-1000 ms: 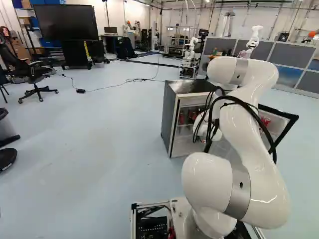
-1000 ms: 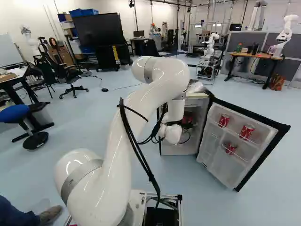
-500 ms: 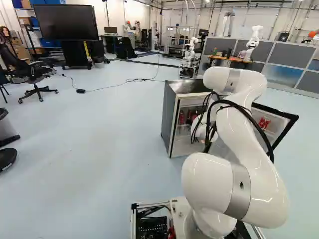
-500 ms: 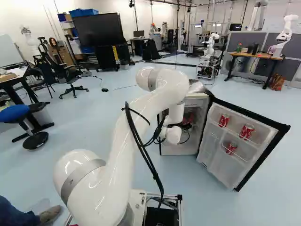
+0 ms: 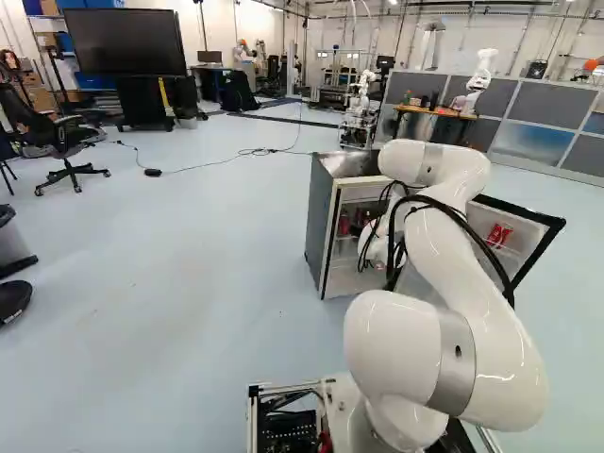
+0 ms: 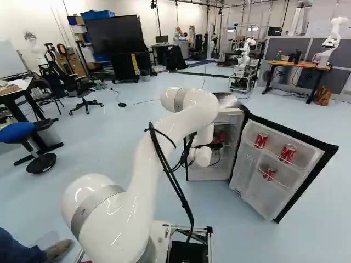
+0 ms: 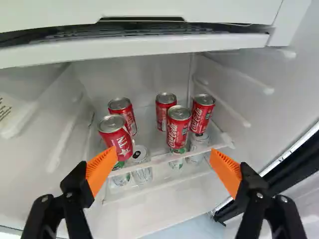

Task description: Grab a drink from the fridge

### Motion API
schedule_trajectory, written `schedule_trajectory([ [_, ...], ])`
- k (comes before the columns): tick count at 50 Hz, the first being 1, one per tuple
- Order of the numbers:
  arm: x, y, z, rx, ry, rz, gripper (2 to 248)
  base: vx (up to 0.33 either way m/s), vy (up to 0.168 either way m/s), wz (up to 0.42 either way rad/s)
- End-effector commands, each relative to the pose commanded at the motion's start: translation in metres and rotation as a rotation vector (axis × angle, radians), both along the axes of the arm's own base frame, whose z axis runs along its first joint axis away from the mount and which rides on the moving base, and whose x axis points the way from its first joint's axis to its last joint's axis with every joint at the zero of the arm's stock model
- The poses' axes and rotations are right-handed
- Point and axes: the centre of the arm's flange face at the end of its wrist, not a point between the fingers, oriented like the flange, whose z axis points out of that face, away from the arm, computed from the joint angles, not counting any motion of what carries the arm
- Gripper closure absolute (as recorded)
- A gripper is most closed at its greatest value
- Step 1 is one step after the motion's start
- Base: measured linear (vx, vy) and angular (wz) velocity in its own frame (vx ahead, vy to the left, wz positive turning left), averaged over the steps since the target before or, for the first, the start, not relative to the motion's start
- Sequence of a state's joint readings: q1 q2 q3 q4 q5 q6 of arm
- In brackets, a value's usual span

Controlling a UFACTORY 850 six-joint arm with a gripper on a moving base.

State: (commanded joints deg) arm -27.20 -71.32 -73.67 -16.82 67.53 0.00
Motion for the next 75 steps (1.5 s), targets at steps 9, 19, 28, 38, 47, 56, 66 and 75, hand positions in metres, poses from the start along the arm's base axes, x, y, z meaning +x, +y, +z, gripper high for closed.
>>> schedule_trajectory([
  [9,0.010,-0.003,-0.004,-0.008,-0.016,0.004,3,0.000,0.000,0.000],
  [19,0.022,-0.007,-0.008,-0.018,-0.035,0.005,3,0.000,0.000,0.000],
  [28,0.031,-0.013,-0.011,-0.027,-0.052,0.004,3,0.000,0.000,0.000],
  [38,0.042,-0.021,-0.016,-0.037,-0.072,0.001,3,0.000,0.000,0.000],
  [47,0.051,-0.029,-0.021,-0.047,-0.087,-0.004,3,0.000,0.000,0.000],
  [56,0.060,-0.037,-0.028,-0.056,-0.100,-0.008,3,0.000,0.000,0.000],
  [66,0.070,-0.045,-0.047,-0.065,-0.112,-0.013,3,0.000,0.000,0.000],
  [75,0.078,-0.052,-0.059,-0.074,-0.126,-0.015,3,0.000,0.000,0.000],
])
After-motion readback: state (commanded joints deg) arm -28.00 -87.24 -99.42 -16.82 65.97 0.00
